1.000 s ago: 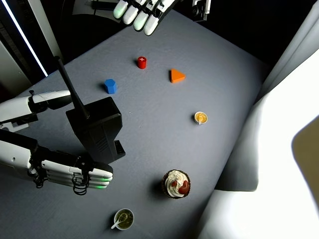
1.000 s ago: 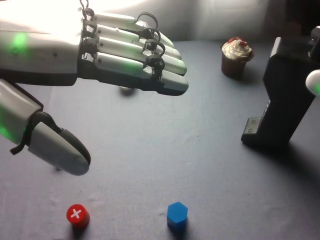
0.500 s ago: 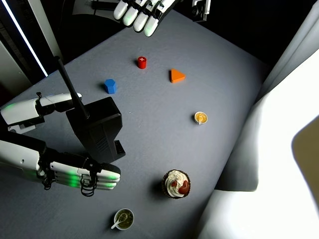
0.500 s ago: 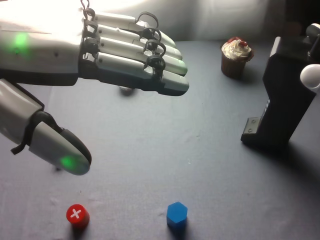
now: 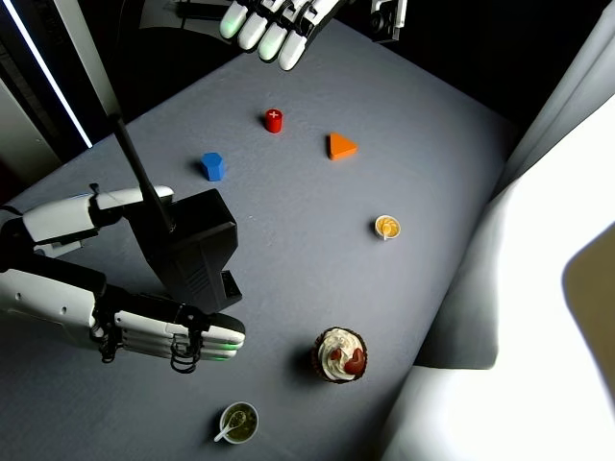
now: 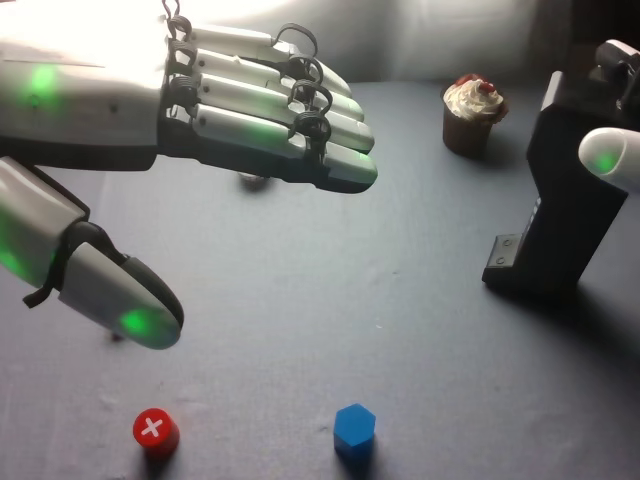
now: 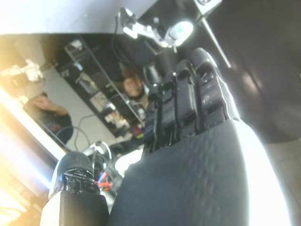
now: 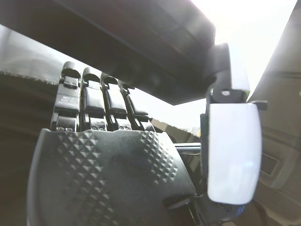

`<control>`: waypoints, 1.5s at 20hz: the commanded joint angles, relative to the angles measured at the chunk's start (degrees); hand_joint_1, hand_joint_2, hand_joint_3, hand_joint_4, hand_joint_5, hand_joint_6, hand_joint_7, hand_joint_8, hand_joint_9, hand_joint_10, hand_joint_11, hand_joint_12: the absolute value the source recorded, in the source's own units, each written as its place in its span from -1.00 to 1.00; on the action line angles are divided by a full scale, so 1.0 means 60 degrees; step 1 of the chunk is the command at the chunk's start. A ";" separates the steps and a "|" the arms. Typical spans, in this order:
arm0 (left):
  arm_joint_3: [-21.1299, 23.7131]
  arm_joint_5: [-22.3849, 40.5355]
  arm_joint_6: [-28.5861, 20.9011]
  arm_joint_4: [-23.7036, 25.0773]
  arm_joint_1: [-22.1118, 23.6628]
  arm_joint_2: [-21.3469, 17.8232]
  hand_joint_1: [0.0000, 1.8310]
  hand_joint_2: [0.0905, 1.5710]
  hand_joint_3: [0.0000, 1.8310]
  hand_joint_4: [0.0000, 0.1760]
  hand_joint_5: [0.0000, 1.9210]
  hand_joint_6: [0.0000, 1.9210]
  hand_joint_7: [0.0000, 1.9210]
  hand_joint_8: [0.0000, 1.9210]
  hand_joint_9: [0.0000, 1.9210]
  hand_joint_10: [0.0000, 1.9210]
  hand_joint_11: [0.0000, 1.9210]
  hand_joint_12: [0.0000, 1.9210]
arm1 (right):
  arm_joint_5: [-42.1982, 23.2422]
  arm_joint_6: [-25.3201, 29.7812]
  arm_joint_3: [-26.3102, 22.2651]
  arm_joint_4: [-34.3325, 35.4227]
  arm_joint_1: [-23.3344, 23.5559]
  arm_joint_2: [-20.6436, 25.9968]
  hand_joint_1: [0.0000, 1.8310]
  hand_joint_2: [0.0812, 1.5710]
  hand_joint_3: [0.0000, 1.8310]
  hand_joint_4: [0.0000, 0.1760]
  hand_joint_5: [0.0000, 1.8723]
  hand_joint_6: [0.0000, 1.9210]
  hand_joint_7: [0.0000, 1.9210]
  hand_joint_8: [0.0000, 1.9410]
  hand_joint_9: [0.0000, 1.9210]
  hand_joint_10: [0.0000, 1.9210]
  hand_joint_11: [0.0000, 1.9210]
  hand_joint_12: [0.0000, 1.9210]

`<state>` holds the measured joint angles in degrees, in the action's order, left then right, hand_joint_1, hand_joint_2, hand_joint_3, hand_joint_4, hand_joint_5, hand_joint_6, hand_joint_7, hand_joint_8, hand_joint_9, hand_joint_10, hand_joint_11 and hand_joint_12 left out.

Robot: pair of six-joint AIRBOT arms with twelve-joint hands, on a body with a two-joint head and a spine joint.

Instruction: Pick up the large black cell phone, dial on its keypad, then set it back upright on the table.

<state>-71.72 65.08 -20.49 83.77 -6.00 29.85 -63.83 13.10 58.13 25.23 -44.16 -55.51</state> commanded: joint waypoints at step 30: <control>-0.0022 0.1646 -0.0052 -0.0196 0.0382 -0.0029 -1.00 0.32 -1.00 -1.00 -0.86 -1.00 -0.86 -1.00 -0.85 -1.00 -1.00 -0.59 | -0.1245 0.0075 0.0300 -0.1201 0.1225 0.0627 0.50 0.42 -1.00 -1.00 -0.02 -0.13 -0.09 0.23 -0.05 0.37 0.02 0.24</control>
<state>-71.88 72.93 -20.80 88.92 -4.93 29.89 -62.72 12.34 59.81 18.11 -37.23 -52.71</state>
